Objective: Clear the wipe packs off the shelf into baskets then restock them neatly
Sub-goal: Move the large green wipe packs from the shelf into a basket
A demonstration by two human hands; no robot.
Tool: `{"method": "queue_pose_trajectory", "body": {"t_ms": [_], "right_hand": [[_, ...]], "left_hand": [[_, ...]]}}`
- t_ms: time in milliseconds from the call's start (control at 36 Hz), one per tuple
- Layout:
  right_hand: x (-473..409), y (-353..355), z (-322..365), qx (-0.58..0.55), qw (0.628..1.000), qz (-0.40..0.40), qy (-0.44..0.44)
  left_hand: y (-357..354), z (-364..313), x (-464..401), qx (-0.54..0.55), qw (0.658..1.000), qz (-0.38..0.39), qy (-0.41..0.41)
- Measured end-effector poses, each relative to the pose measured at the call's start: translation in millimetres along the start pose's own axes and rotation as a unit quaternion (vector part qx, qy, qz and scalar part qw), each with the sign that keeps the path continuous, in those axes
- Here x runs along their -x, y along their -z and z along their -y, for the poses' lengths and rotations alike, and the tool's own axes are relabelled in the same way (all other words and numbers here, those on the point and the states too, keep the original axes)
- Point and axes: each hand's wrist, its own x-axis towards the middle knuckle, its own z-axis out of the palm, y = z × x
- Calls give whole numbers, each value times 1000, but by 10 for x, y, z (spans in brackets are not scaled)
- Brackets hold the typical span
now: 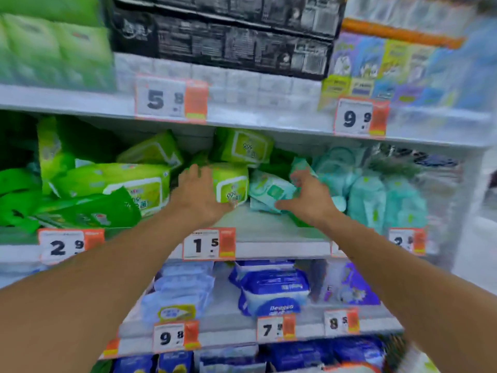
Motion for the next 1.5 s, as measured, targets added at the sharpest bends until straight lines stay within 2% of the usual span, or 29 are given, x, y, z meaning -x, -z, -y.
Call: {"method": "queue_pose_trajectory", "body": {"t_ms": [83, 167, 222, 278, 389, 500, 583, 667, 750, 806, 889, 1028, 1111, 1194, 1250, 1361, 1417, 1472, 1500], "right_hand": [[-108, -181, -10, -108, 989, 80, -54], [-257, -386, 63, -281, 941, 143, -121], [-376, -510, 157, -369, 900, 172, -152], [-490, -641, 260, -378, 892, 188, -162], [-581, -883, 358, -347, 894, 223, -175], [-578, -855, 378, -377, 884, 203, -188], [-477, -639, 393, -403, 869, 211, -196], [-330, -385, 510, -458, 851, 185, -176], [-198, -160, 624, -507, 819, 206, -173], [-62, -57, 706, -518, 795, 262, -175], [170, 7, 766, -503, 802, 285, -152], [532, -18, 943, -470, 827, 282, -127], [799, -164, 949, -462, 829, 289, -127], [1220, -491, 877, -450, 825, 313, -136], [1561, -820, 784, -428, 820, 346, -155], [2289, -1508, 757, -315, 816, 425, -233], [2603, -1833, 823, -274, 804, 456, -266], [2850, -2139, 896, -280, 772, 484, -302], [2947, -2287, 940, -281, 755, 503, -312]], "left_hand": [[-54, 49, -103, 21, 998, -42, 43], [-82, 93, -194, 132, 980, -82, 128], [-143, 192, -258, 269, 941, -23, 202], [-210, 313, -306, 339, 908, 23, 244], [-291, 354, -361, 331, 908, 52, 252], [-248, 264, -374, 287, 931, -22, 225], [-91, 170, -336, 308, 925, -81, 205], [185, 157, -251, 418, 879, -77, 217], [428, 261, -40, 538, 815, 30, 215], [547, 351, 162, 564, 797, 81, 201], [619, 524, 364, 587, 779, 89, 201], [680, 641, 729, 587, 778, 59, 215], [701, 753, 1100, 558, 800, 66, 212], [590, 977, 1657, 566, 790, 90, 217], [395, 1196, 2092, 577, 766, 131, 251], [-91, 1682, 2892, 565, 682, 150, 438], [-280, 1991, 3140, 534, 670, 145, 496], [-364, 2289, 3271, 443, 700, 133, 545], [-262, 2322, 3305, 364, 735, 114, 560]]}}
